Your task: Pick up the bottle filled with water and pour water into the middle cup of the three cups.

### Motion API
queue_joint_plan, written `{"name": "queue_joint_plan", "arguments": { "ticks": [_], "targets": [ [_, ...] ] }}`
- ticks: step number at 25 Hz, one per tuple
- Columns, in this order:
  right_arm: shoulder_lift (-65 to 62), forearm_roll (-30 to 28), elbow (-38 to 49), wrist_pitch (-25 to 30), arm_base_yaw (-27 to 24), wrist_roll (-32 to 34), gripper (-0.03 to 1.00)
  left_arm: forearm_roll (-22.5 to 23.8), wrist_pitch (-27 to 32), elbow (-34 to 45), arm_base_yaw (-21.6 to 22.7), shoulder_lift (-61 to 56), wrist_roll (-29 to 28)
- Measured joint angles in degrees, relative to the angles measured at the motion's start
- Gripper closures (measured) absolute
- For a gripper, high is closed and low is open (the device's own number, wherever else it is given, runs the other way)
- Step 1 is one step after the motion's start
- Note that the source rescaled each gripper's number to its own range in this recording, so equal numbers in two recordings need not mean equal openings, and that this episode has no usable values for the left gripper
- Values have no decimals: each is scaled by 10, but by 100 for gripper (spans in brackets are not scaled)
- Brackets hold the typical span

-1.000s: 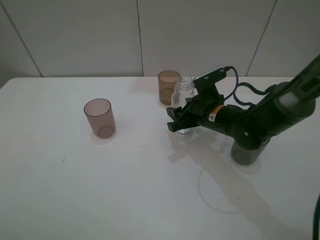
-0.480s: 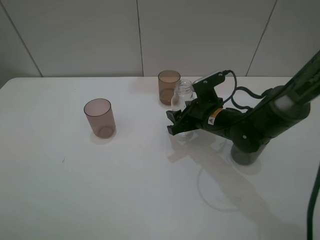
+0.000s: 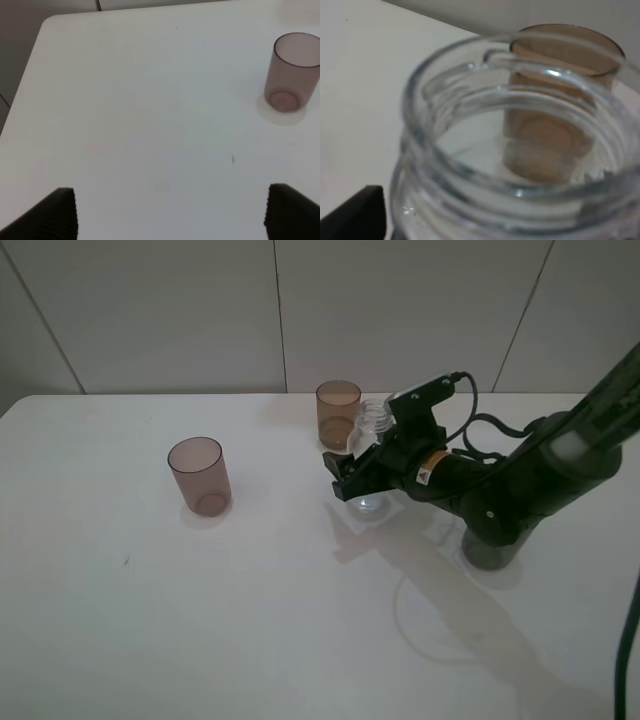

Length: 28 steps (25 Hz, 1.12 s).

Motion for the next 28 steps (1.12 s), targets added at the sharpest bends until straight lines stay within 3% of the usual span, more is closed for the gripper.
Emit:
{"name": "queue_joint_plan", "arguments": {
  "ticks": [9,12,16,21,26,28],
  "targets": [
    [-93,11,1,-4,0,-1,-3,0,0,0,0,0,0],
    [-152,27,2,40,0,-1,-3,0,0,0,0,0,0],
    [-251,76,2,218,0,-1,-3,0,0,0,0,0,0],
    [-373,179,2,504,-14,-1,-3,0,0,0,0,0,0],
    [-487,196,2,736,-88,2,-3,0,0,0,0,0,0],
    [-528,183,3,798,-129,13,-3,0,0,0,0,0,0]
  ]
}}
